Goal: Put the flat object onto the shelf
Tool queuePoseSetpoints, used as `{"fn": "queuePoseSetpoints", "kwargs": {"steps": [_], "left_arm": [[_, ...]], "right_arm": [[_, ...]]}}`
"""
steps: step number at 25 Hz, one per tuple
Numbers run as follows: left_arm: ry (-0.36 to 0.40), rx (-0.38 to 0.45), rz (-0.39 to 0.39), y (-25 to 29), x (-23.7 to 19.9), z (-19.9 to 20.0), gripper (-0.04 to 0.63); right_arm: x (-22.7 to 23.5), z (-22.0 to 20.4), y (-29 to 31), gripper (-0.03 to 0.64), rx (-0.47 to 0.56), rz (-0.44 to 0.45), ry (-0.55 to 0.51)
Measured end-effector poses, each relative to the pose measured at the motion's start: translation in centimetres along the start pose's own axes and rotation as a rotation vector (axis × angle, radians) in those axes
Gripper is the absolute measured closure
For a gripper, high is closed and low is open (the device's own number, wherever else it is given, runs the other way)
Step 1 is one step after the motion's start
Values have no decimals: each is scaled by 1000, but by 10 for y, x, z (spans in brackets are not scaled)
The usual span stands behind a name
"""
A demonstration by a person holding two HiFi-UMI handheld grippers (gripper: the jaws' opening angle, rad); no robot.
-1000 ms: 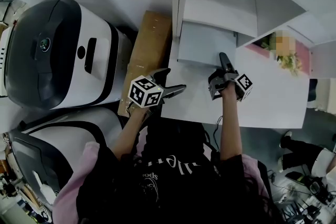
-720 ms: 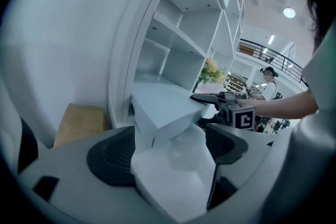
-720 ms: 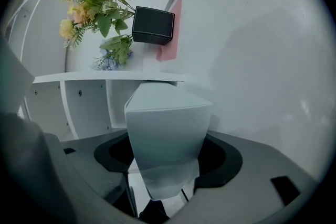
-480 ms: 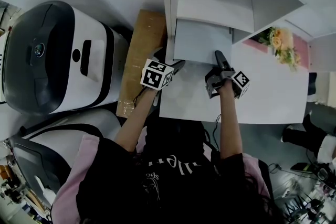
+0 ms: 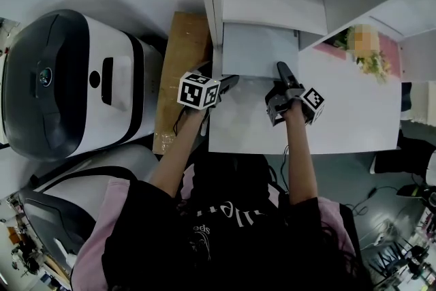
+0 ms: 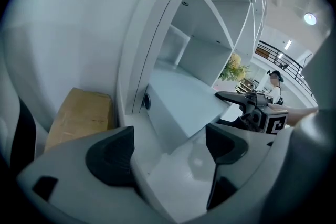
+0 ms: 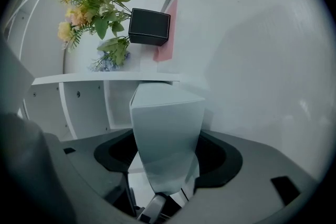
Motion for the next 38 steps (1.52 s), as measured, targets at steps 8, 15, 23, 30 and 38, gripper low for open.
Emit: {"fn": "queuePoseSetpoints", "kwargs": {"steps": [8, 15, 23, 30, 38], "left_arm": [[-87, 44, -44, 9, 0, -6, 163], [-38, 12, -38, 6, 3, -16, 164], [100, 8, -183, -7, 70, -28, 163], [103, 22, -300, -22, 128, -43, 164], [154, 123, -339, -49, 179, -19, 164]], "right_arm": [[14, -18, -37, 304, -9, 19, 62], [16, -26, -72, 304, 15, -14, -112], [-1, -44, -105, 304, -13, 10, -269], [-8, -66, -131, 304, -77, -12, -486], [-21, -103, -191, 304, -159, 119, -642]]}}
Point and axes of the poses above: the fingertips, and each gripper's own axes: y forward along the fingers, x to its right, z out of its top, the point moved 1 cm from there along -y, backward along the fingers, and after that the axes turned 12 degrees about -z, right-handed, at the moved point
